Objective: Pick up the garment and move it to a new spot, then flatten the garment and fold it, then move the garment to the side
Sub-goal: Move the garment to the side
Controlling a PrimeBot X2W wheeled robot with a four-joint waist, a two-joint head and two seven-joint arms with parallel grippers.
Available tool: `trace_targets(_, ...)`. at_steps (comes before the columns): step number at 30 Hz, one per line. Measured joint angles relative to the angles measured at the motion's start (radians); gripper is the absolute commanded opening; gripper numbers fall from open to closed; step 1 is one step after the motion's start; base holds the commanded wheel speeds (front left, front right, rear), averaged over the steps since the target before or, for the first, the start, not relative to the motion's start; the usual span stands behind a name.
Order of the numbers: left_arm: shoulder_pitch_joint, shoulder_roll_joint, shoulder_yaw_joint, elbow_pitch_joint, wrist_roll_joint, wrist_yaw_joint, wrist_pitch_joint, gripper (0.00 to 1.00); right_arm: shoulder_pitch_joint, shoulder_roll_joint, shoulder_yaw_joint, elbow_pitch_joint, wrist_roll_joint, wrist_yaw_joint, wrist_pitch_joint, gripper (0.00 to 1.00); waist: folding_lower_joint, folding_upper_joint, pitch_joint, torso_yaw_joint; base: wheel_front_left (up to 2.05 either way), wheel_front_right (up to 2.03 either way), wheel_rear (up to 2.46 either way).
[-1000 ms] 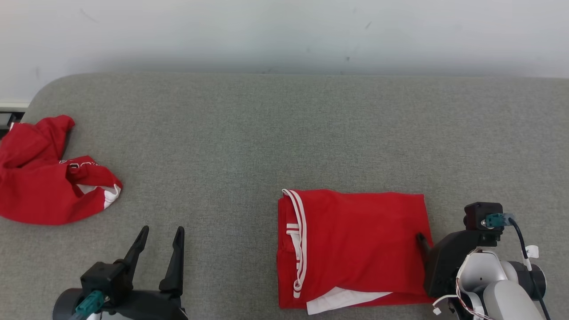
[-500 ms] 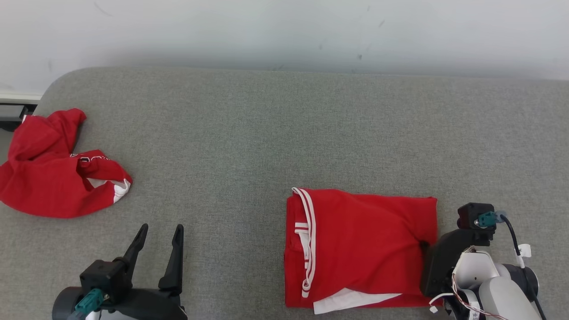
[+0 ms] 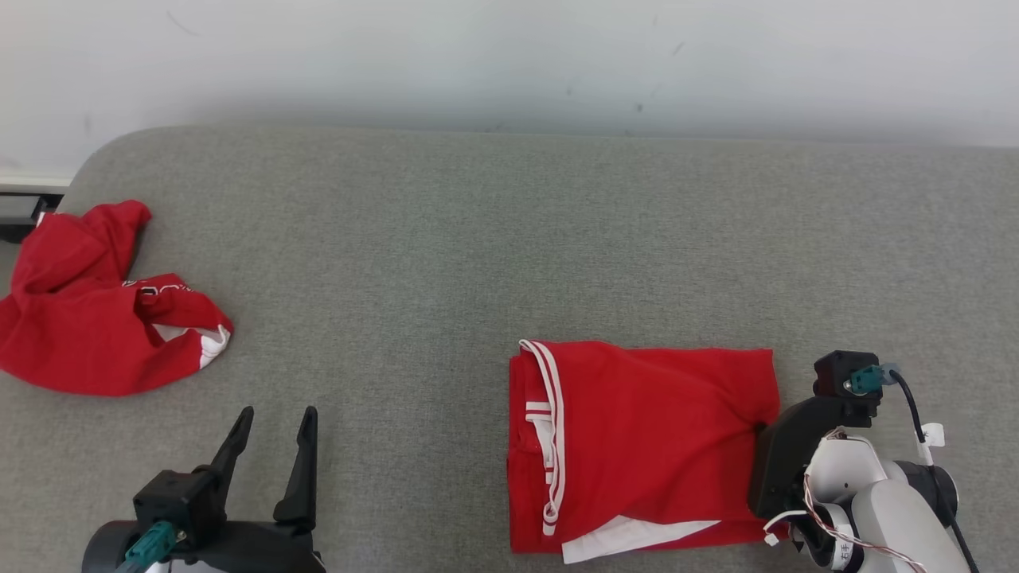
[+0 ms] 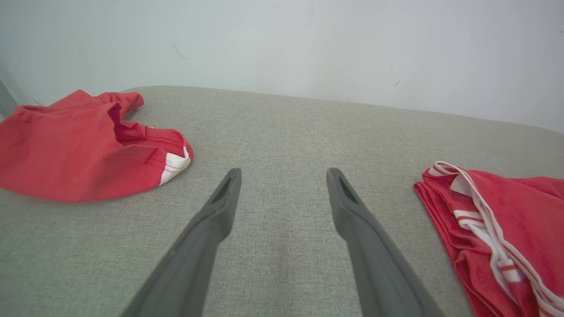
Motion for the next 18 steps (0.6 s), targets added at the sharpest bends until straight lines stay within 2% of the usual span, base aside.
trace_targets(12,0.005,0.021,-0.004,-0.009,0.000,-0.002,0.000,1.00,-0.045,0.001,0.004,0.029,-0.005,0.000,-0.017,0.00,0.0000,0.0000,-0.014,-0.091,0.00,0.00,0.00)
trace_targets(18,0.011,0.026,-0.006,-0.027,0.000,-0.002,0.002,1.00,-0.113,-0.046,0.013,0.034,-0.035,0.006,-0.023,0.00,0.0000,0.0000,-0.014,-0.150,0.00,0.00,0.00)
